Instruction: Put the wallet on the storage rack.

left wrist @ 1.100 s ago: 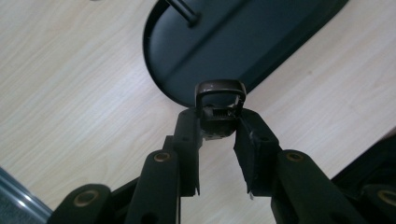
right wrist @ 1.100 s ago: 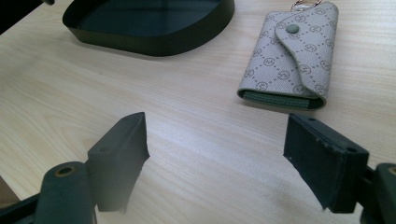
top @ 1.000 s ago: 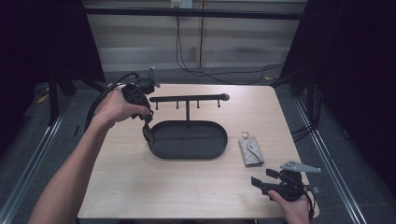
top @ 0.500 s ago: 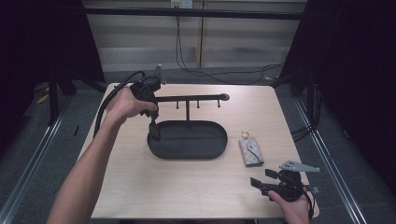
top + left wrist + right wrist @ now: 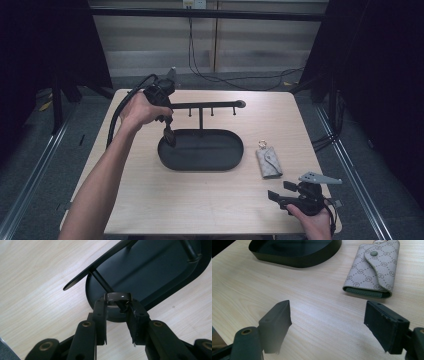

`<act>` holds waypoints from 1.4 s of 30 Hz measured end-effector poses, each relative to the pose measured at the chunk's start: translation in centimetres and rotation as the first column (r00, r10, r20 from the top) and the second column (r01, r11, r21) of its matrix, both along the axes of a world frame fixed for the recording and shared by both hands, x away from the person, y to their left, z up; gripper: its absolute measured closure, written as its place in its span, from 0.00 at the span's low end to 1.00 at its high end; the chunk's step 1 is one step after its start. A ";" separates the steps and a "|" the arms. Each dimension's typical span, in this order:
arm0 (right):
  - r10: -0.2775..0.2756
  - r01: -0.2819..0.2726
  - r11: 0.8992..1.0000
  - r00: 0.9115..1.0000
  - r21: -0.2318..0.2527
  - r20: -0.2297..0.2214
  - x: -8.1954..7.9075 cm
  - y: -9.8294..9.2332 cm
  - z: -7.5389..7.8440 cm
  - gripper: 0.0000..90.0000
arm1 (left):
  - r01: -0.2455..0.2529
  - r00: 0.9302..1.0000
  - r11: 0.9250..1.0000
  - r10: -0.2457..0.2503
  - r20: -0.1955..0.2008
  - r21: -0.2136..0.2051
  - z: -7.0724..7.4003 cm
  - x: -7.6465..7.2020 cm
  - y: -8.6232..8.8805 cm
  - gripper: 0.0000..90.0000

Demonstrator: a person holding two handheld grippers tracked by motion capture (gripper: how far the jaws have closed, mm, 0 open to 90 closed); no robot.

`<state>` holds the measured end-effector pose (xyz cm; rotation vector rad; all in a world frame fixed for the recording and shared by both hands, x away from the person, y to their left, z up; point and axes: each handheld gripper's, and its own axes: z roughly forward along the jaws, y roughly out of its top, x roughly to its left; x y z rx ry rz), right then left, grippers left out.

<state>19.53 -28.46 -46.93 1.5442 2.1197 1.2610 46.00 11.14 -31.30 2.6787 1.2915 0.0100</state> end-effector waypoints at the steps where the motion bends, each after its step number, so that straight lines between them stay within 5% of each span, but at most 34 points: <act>1: -0.001 0.001 1.000 1.000 0.001 0.000 0.0 0.0 0.0 0.24 | -0.008 1.000 1.000 0.008 0.001 0.000 0.0 0.1 0.1 0.79; 9: -0.002 0.002 1.000 1.000 0.003 -0.005 0.0 0.0 0.0 0.24 | -0.045 0.999 0.998 0.047 0.026 -0.049 -0.4 0.0 0.3 0.77; 17: -0.002 0.002 1.000 1.000 -0.002 -0.010 0.1 0.0 0.0 0.23 | -0.059 0.997 0.991 0.065 0.043 -0.118 -0.4 -0.3 1.3 0.47; 23: -0.005 0.005 1.000 1.000 -0.005 -0.011 0.1 0.0 0.0 0.23 | -0.062 0.996 0.986 0.072 0.059 -0.153 -0.7 -1.2 2.1 0.33; 28: -0.007 0.007 1.000 1.000 -0.012 -0.014 0.2 0.1 -0.1 0.23 | -0.029 0.995 0.973 0.050 0.089 -0.228 -1.1 -2.4 2.8 0.24; 34: -0.014 0.014 1.000 1.000 -0.012 -0.013 0.2 0.1 -0.1 0.23 | -0.020 0.988 0.963 0.060 0.141 -0.270 -1.3 -4.0 4.0 0.22; 38: -0.014 0.013 1.000 1.000 -0.013 -0.014 0.2 0.1 -0.1 0.23 | -0.005 0.979 0.951 0.067 0.192 -0.308 -1.1 -5.1 5.0 0.20; 42: -0.018 0.018 1.000 1.000 -0.015 -0.014 0.2 0.1 0.0 0.23 | 0.008 0.970 0.948 0.070 0.235 -0.317 -1.3 -6.2 6.0 0.21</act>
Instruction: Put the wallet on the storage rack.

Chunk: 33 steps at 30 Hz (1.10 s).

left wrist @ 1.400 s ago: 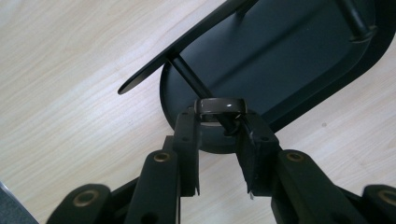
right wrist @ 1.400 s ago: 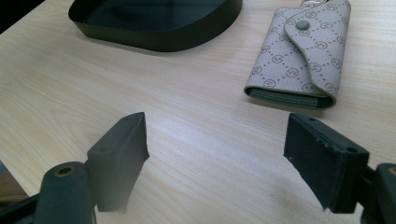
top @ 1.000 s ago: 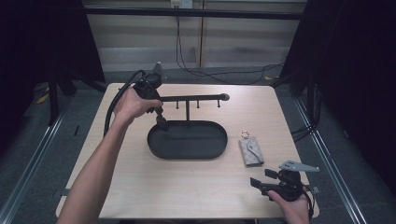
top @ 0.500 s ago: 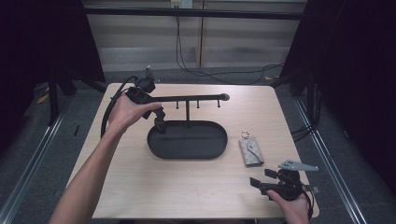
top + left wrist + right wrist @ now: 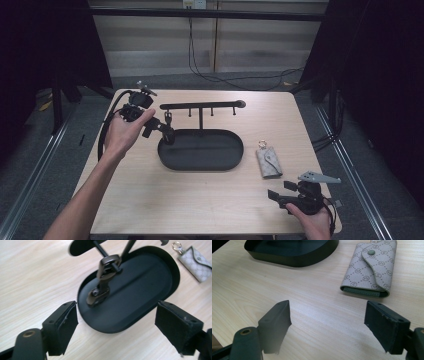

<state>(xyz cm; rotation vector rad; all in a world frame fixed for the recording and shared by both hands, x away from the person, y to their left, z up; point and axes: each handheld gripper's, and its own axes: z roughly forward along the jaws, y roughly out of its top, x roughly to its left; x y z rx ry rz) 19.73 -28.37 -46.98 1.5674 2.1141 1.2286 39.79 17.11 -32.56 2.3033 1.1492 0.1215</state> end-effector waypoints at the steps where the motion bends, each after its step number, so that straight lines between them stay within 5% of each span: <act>1: 0.000 0.000 1.000 1.000 -0.001 0.000 0.0 0.0 0.0 0.23 | 0.011 1.000 1.000 -0.011 0.003 -0.015 -0.1 -0.2 0.3 0.21; 7: -0.010 0.010 1.000 1.000 -0.006 -0.002 0.1 -0.1 -0.1 0.22 | 0.053 0.997 0.994 -0.047 0.067 -0.094 -1.7 -2.3 1.5 0.21; 11: -0.016 0.016 1.000 1.000 -0.012 -0.005 0.2 0.0 -0.1 0.22 | 0.070 0.994 0.993 -0.061 0.095 -0.096 -2.5 -3.5 2.6 0.21; 20: -0.037 0.037 0.999 0.999 -0.003 -0.013 0.3 -0.3 -0.1 0.22 | 0.034 0.989 0.977 -0.002 0.151 -0.209 -4.5 -6.8 5.3 0.26; 22: -0.043 0.043 0.999 0.999 -0.016 -0.021 0.3 -0.2 -0.1 0.22 | 0.034 0.987 0.975 0.002 0.159 -0.220 -4.9 -7.4 6.0 0.25; 25: -0.051 0.051 0.999 0.998 -0.018 -0.025 0.3 -0.2 -0.1 0.23 | 0.043 0.983 0.981 -0.008 0.181 -0.188 -5.2 -8.2 6.6 0.24; 31: -0.067 0.067 0.998 0.998 -0.011 -0.018 0.3 -0.4 0.1 0.21 | 0.049 0.977 0.970 0.003 0.213 -0.238 -6.0 -10.3 8.0 0.25; 33: -0.075 0.075 0.997 0.997 -0.025 -0.012 0.2 -0.4 0.3 0.21 | 0.055 0.981 0.965 -0.004 0.194 -0.256 -6.6 -10.8 8.3 0.25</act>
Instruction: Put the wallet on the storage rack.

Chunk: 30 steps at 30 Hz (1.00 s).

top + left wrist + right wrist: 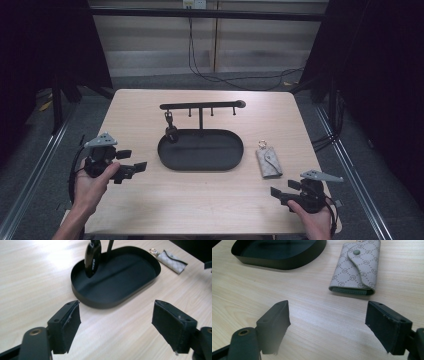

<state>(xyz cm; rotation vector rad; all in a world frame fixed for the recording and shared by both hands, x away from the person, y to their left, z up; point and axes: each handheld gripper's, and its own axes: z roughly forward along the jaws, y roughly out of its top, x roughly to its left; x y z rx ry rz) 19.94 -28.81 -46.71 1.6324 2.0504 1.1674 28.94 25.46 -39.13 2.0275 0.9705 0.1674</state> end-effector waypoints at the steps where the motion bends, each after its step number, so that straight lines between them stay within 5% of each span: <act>1: -0.004 0.004 1.000 1.000 -0.011 0.003 0.0 0.0 0.0 0.21 | -0.010 1.000 1.000 0.009 -0.006 -0.023 -0.3 -0.3 0.2 0.25; 9: -0.007 0.007 1.000 1.000 -0.022 0.029 0.4 -0.2 0.9 0.20 | -0.022 0.999 1.000 0.023 0.038 -0.021 -2.6 -1.9 0.4 0.25; 11: -0.012 0.013 1.000 1.000 -0.027 0.028 0.6 -0.4 1.1 0.22 | -0.025 0.999 1.000 0.025 0.033 0.001 -3.2 -2.4 0.3 0.25; 19: -0.006 0.008 0.999 0.999 -0.040 0.044 1.5 -0.5 2.0 0.25 | -0.001 1.000 0.999 0.000 -0.013 -0.033 -5.3 -4.9 1.3 0.25; 30: -0.002 -0.004 0.995 0.998 -0.099 -0.067 5.2 0.4 2.9 0.19 | -0.037 0.999 0.997 0.038 0.013 -0.063 -6.0 -6.7 2.2 0.18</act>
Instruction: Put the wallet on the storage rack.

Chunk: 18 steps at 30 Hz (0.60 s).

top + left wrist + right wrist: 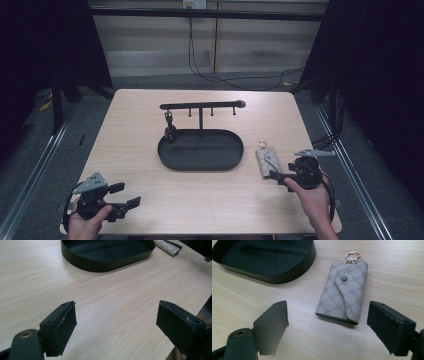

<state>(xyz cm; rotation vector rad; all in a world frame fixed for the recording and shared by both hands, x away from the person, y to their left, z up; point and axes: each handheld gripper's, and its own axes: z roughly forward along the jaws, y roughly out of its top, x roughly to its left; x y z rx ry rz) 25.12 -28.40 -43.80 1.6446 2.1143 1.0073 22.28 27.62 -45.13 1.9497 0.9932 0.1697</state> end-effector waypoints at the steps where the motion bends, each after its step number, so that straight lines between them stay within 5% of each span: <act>1: 0.000 0.000 1.000 1.000 0.000 -0.006 0.3 0.0 0.1 0.19 | 0.004 1.000 1.000 -0.004 -0.003 0.001 0.0 -0.1 0.0 0.18; 8: 0.002 -0.005 1.000 0.996 -0.030 -0.084 2.4 -0.1 0.0 0.20 | 0.008 1.000 1.000 -0.008 0.016 -0.012 0.0 -0.3 0.3 0.19; 13: -0.004 -0.005 0.998 0.991 -0.063 -0.135 4.0 0.0 -0.1 0.22 | 0.015 1.000 1.000 -0.015 -0.010 -0.005 -0.5 -0.5 0.4 0.23; 18: -0.010 -0.010 0.995 0.980 -0.101 -0.200 5.7 0.2 -0.5 0.20 | 0.033 0.999 0.999 -0.033 -0.008 -0.001 -0.6 -0.4 0.1 0.23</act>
